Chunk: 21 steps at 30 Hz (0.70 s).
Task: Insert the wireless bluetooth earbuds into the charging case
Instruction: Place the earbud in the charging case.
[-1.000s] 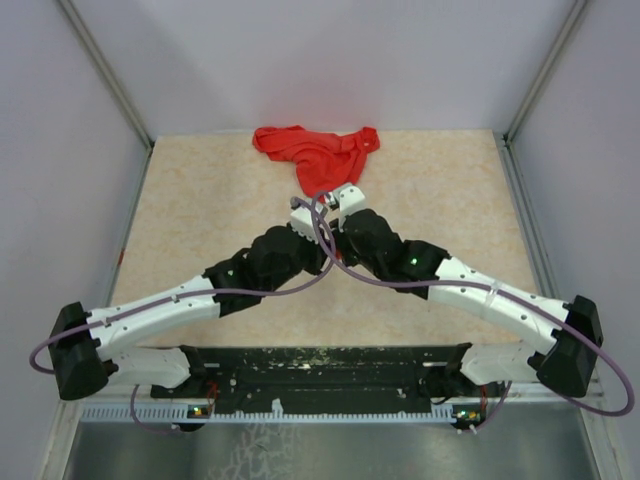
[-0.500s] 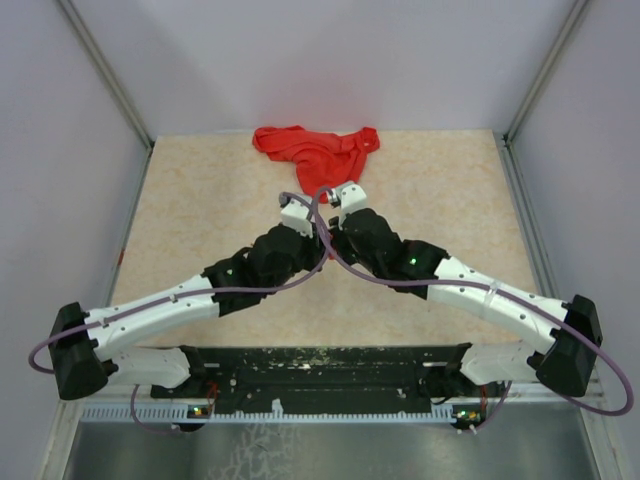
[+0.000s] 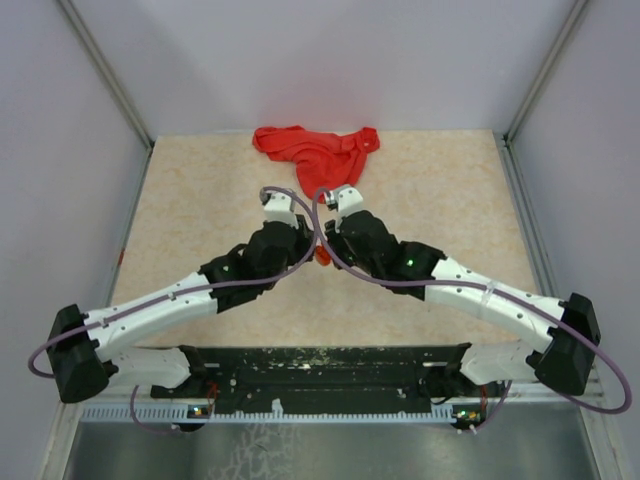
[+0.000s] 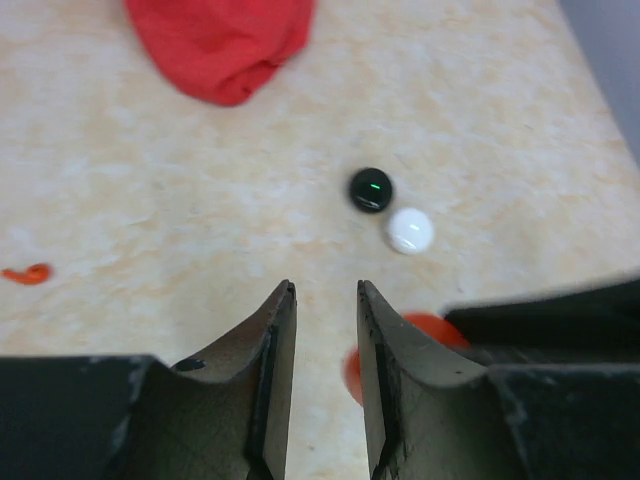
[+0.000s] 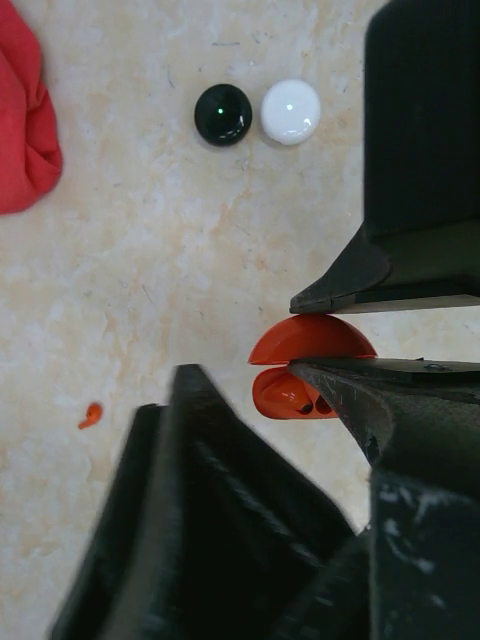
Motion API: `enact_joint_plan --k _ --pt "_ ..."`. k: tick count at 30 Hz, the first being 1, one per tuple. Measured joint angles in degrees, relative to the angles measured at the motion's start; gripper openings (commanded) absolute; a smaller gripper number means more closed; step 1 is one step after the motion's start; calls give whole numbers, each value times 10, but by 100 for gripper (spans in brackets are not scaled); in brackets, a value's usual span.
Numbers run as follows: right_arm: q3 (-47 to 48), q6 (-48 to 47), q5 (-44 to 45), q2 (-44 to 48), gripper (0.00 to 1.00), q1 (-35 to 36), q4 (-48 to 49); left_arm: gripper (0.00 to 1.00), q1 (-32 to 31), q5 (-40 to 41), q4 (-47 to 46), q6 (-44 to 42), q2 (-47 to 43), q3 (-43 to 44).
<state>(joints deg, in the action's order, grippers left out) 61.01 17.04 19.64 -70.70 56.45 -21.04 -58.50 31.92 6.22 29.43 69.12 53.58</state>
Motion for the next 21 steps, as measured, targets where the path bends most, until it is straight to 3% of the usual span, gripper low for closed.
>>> enact_joint_plan --k 8,21 --pt "-8 12 -32 0 9 6 0 41 38 61 12 51 -1 -39" --pt "-38 -19 -60 12 9 -33 5 61 66 26 -22 4 -91 -98"
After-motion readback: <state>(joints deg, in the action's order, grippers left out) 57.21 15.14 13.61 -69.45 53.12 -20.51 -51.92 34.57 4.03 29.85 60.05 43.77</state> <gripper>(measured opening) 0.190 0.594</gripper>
